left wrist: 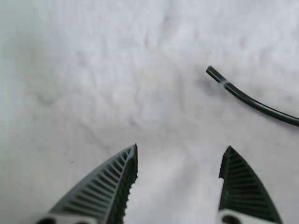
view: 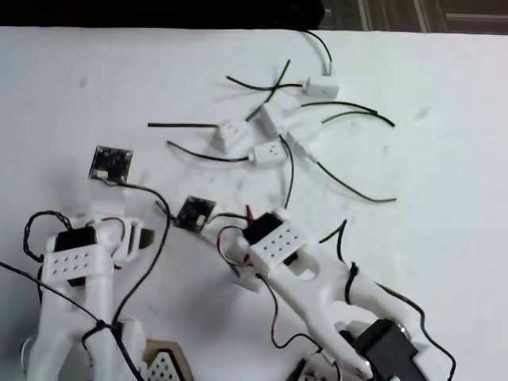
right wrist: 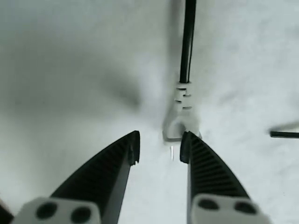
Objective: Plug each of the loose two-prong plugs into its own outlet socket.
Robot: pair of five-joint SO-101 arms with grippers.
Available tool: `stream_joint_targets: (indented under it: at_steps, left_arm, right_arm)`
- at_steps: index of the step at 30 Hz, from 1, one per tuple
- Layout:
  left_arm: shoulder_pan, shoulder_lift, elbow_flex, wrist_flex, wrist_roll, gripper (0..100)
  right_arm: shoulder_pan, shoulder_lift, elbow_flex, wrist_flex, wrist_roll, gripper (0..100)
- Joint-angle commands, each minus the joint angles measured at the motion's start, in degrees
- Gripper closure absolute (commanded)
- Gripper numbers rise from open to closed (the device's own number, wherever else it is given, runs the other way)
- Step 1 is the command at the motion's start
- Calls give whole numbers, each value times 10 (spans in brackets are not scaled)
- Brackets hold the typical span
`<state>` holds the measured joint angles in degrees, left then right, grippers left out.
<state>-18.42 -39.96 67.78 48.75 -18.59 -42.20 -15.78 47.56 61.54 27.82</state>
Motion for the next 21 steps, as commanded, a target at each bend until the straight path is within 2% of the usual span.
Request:
stream_joint_targets:
  at_steps: [1, 9, 16, 21]
  left_arm:
    - [-6, -16, -3, -5, -7, 714]
    - [-7, -16, -3, -5, -7, 714]
    - [-7, -16, -3, -5, -7, 714]
    - [-7, -16, -3, -5, -7, 714]
  right_arm:
    - [2, 17, 4, -34, 2, 851]
    - [30, 118, 4, -103, 31, 854]
    - [71, 124, 4, -108, 84, 976]
    - [72, 114, 3, -108, 93, 981]
